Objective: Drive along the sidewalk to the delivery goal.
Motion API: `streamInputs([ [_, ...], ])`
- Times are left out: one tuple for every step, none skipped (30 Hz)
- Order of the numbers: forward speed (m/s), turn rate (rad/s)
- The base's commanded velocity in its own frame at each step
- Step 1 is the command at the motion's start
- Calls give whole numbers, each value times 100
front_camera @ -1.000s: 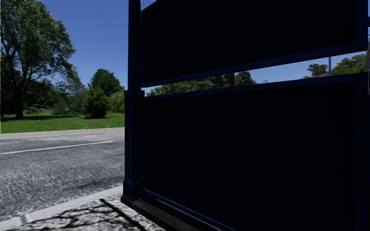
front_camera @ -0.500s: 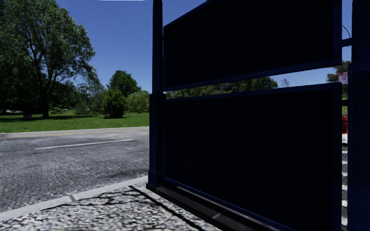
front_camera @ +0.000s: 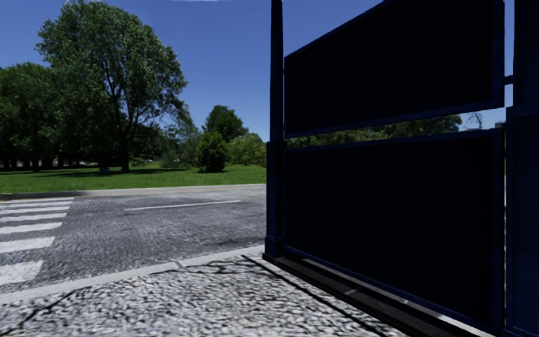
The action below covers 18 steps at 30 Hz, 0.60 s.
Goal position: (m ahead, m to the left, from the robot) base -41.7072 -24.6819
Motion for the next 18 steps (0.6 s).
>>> streamInputs([
  [-61, 59],
  [-61, 60],
  [-61, 60],
  [-61, 60],
  [-61, 60],
  [-61, 60],
  [-61, 60],
  [-61, 60],
  [-61, 60],
  [-61, 60],
  [-61, 60],
  [-61, 60],
  [-61, 60],
  [-61, 60],
  [-61, 60],
  [-61, 60],
  [-61, 60],
  [-61, 60],
])
